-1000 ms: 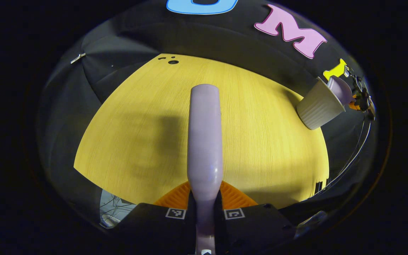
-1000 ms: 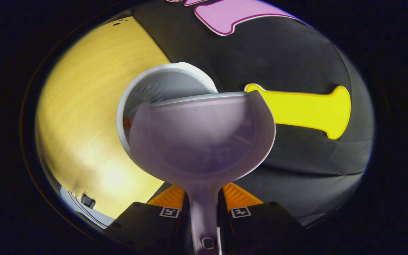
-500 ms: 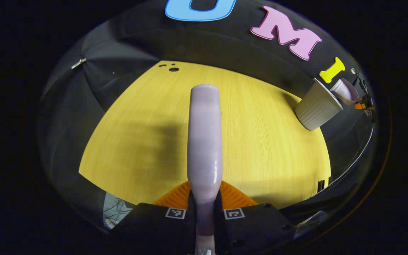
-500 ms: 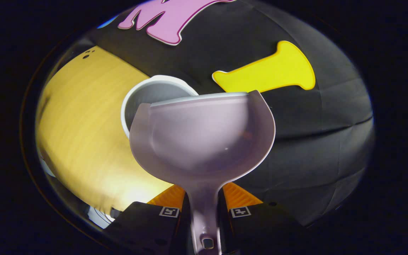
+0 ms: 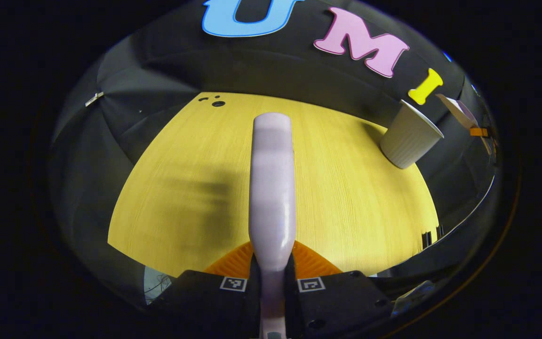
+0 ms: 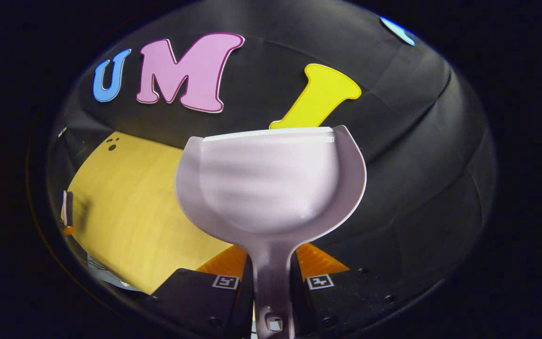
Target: Pick up the small broom and dustpan from the desktop, sweep the trash into the dustpan with the broom, and then empty the trash into the garbage bin.
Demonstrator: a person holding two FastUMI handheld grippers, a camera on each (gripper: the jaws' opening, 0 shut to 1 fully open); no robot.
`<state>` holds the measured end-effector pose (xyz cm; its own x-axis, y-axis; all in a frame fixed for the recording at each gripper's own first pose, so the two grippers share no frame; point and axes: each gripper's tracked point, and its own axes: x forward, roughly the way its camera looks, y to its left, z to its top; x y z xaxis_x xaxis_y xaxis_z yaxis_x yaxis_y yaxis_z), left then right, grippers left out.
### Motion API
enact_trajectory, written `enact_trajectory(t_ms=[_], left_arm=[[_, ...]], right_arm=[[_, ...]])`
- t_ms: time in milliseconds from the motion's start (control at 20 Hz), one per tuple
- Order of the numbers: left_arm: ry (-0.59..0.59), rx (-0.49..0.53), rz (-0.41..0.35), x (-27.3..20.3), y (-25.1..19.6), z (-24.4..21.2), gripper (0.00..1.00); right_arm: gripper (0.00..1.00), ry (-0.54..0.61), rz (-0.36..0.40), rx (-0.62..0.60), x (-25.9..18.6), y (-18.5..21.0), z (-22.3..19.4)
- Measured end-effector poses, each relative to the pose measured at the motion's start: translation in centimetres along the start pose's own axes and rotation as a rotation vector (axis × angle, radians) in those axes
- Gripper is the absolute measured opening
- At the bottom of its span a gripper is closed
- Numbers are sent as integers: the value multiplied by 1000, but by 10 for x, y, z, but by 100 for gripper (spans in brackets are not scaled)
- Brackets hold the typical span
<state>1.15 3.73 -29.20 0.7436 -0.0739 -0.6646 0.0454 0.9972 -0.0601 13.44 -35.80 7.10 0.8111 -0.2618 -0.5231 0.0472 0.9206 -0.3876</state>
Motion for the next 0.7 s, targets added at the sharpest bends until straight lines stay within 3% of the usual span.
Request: enact_trajectory(t_ms=[250,500,700], left_arm=[[6,34,-52,12,-21,-4,24],[31,90,-84,32,-34,-9,24],[71,122,-73,52,-36,-12,25]], right_arm=[[35,-17,73,93,-24,54,-19],[37,8,220,152,-27,154,-55],[37,105,336,146,-5,235,-101]])
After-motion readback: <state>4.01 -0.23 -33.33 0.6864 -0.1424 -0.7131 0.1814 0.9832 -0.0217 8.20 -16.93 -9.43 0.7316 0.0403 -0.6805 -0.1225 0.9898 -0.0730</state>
